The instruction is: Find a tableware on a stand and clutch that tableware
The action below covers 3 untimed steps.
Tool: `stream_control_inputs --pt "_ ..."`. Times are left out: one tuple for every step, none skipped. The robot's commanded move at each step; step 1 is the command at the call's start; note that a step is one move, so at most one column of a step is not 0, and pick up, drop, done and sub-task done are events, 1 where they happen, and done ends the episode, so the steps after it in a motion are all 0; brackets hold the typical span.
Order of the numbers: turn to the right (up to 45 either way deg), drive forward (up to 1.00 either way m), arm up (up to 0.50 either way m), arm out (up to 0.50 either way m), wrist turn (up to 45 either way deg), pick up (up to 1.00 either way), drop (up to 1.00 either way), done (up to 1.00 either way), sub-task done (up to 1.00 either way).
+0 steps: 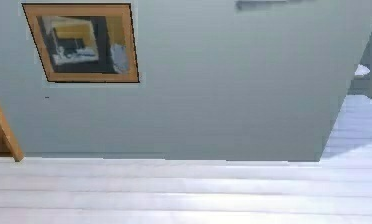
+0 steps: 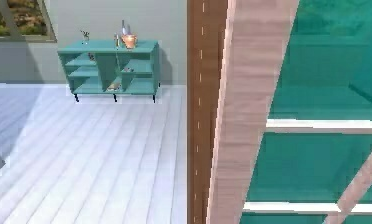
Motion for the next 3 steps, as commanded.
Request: stream_control_inputs --pt "39.0 0.00 0.00 0.00 0.0 0.00 0.00 0.00 0.00" --pt "0.0 0.40 0.00 0.00 0.0 0.00 0.00 0.00 0.00" --pt "45.0 0.00 0.00 0.00 0.0 0.00 0.00 0.00 0.00"
